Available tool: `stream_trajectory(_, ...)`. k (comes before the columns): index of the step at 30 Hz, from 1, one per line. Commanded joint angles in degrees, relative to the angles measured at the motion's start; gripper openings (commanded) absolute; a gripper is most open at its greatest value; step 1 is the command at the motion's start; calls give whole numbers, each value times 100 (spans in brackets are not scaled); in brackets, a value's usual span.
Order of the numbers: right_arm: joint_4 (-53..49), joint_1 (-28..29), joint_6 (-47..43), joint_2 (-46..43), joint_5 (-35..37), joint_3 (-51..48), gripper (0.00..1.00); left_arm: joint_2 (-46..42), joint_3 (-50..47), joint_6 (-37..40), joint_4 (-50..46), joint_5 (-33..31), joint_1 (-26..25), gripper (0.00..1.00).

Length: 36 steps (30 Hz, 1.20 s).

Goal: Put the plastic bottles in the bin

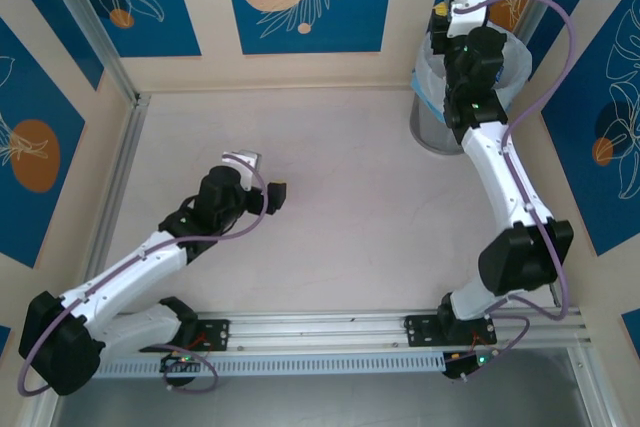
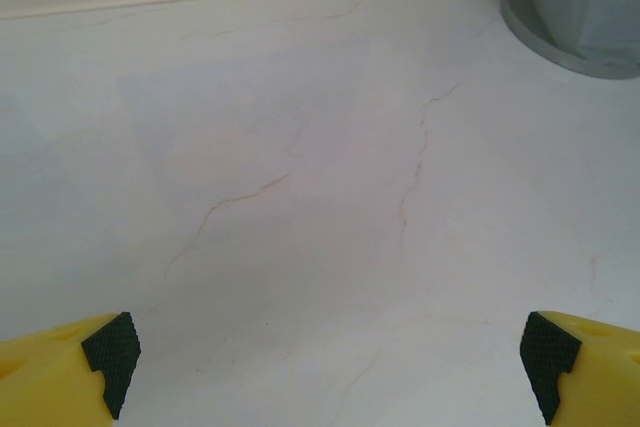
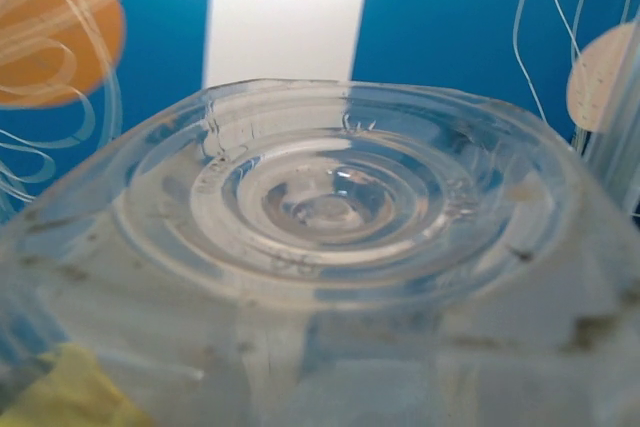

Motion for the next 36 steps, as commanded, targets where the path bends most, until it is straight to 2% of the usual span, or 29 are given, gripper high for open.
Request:
stream_trajectory(1, 799, -124, -359, 230, 397, 61, 50, 121, 14, -217, 258, -197, -11, 99)
stream_trajectory(7, 1133, -284, -158, 916, 598, -39, 53, 132, 18, -317, 192, -411, -4, 99)
stream_trajectory(13, -718, -635, 833, 1775, 725, 1027, 63, 141, 71, -341, 33, -590, 45, 99)
stream_trajectory(15, -1257, -740, 1083, 2031, 716, 1428, 71, 166, 132, -368, -63, -709, 74, 99)
stream_trajectory(18, -2347, -876, 1446, 2459, 661, 2290, 98, 180, 239, -319, -245, -864, 148, 99)
stream_trajectory(20, -2751, -883, 1441, 2616, 661, 2709, 100, 159, 300, -260, -396, -980, 221, 99)
stream_trajectory(27, -2838, -855, 1622, 2158, 170, 2564, 100, 62, 280, -249, -700, -1264, 709, 99)
stream_trajectory(30, -2536, -754, 1804, 1682, -97, 2100, 100, 26, 217, -121, -699, -1494, 971, 99)
stream_trajectory(36, -1670, -338, 1615, 645, 3, 1002, 100, -128, 10, -22, -567, -1732, 1883, 99)
